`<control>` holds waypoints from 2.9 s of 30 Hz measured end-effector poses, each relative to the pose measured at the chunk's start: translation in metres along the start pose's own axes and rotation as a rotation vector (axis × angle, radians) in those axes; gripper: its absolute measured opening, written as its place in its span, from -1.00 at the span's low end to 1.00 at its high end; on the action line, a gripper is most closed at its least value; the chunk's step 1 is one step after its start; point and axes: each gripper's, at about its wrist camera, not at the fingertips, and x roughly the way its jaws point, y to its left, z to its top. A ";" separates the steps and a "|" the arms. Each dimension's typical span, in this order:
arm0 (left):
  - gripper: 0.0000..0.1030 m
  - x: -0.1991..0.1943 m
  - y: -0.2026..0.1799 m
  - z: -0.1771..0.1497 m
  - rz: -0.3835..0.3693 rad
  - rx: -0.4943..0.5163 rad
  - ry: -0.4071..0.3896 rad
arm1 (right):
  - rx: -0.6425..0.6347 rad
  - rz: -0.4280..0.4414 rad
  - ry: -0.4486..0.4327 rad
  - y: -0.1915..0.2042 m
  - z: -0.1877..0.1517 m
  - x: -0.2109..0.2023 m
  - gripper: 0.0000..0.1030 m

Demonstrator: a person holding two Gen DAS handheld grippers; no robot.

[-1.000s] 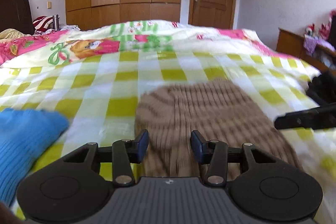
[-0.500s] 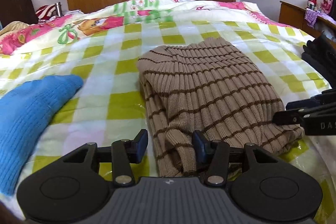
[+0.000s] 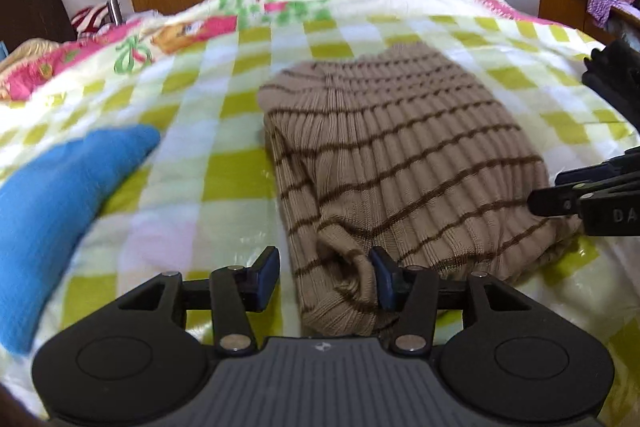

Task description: Fold small clothes

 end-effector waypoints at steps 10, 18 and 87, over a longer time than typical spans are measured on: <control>0.25 -0.022 0.011 0.025 0.000 -0.039 -0.067 | -0.019 -0.012 -0.013 0.007 0.002 -0.010 -0.34; 0.25 0.009 0.020 0.072 0.009 -0.059 -0.115 | -0.030 -0.009 -0.005 0.011 0.006 -0.004 -0.34; 0.36 -0.059 0.005 -0.017 -0.057 -0.157 0.046 | 0.093 0.002 -0.008 0.018 -0.036 -0.060 -0.14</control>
